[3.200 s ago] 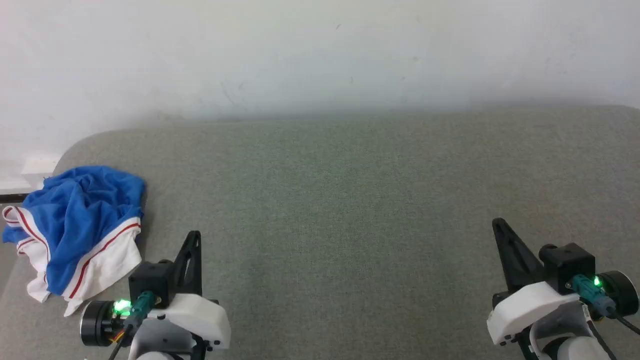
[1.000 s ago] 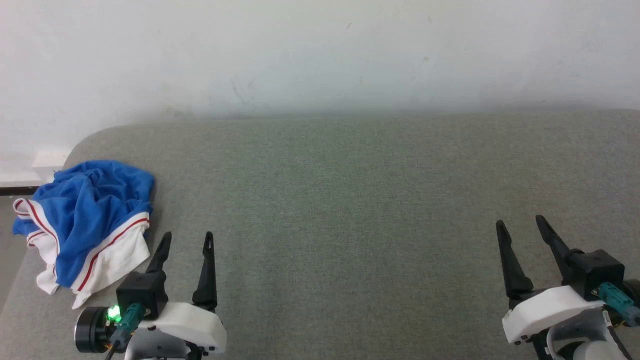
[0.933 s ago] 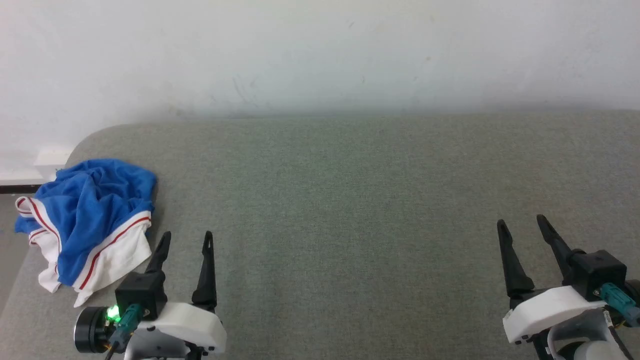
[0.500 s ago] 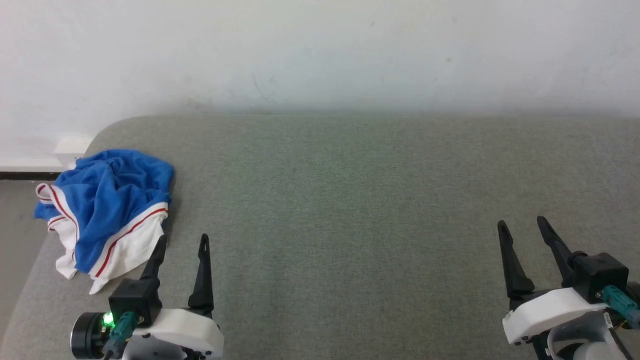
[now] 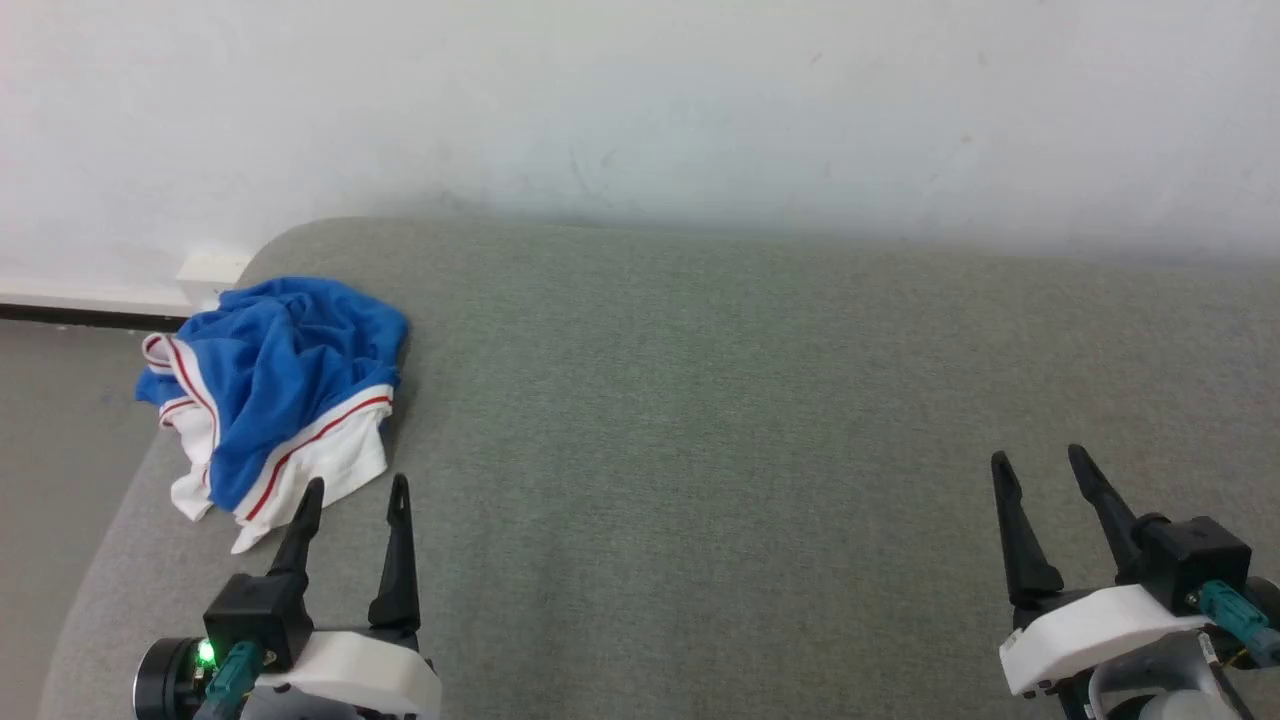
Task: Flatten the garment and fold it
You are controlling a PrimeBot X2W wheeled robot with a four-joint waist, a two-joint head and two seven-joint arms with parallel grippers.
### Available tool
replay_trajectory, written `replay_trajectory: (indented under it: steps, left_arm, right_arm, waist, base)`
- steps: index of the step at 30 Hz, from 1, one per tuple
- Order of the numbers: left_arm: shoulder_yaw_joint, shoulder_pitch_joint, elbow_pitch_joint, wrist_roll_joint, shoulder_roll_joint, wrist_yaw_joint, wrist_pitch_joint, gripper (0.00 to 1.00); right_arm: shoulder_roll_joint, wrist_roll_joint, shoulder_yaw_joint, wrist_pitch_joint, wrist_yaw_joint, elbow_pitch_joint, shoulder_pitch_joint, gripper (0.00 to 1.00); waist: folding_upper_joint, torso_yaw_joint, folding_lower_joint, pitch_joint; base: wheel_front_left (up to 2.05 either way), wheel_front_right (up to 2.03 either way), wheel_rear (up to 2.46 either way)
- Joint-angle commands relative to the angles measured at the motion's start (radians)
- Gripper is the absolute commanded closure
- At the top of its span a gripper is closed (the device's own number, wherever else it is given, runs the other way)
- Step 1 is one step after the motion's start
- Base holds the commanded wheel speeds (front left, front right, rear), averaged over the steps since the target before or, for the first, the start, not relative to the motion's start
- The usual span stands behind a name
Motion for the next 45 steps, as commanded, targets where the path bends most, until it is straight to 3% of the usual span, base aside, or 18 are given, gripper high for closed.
replay_trajectory:
  steps: [1, 27, 45]
  left_arm:
    - [0.004, 0.015, -0.007, -0.01, -0.003, 0.001, -0.01, 0.0]
    - [0.026, 0.057, -0.017, -0.037, -0.004, -0.016, -0.064, 0.0]
    - [0.026, 0.085, -0.023, -0.06, -0.004, -0.019, -0.102, 0.0]
  right_arm:
    - [0.002, 0.006, 0.002, -0.009, 0.0, 0.006, 0.006, 0.0]
    - [0.003, 0.011, 0.016, -0.063, -0.001, 0.075, 0.003, 0.0]
    - [0.004, 0.016, 0.022, -0.101, -0.001, 0.11, 0.004, 0.0]
  waist:
    - [-0.0001, 0.016, 0.0, -0.006]
    - [-0.0001, 0.189, 0.0, -0.012]
    - [-0.0001, 0.238, 0.0, -0.017]
  base:
    - [0.0, 0.0, 0.0]
    - [0.0, 0.0, 0.0]
    - [0.0, 0.0, 0.0]
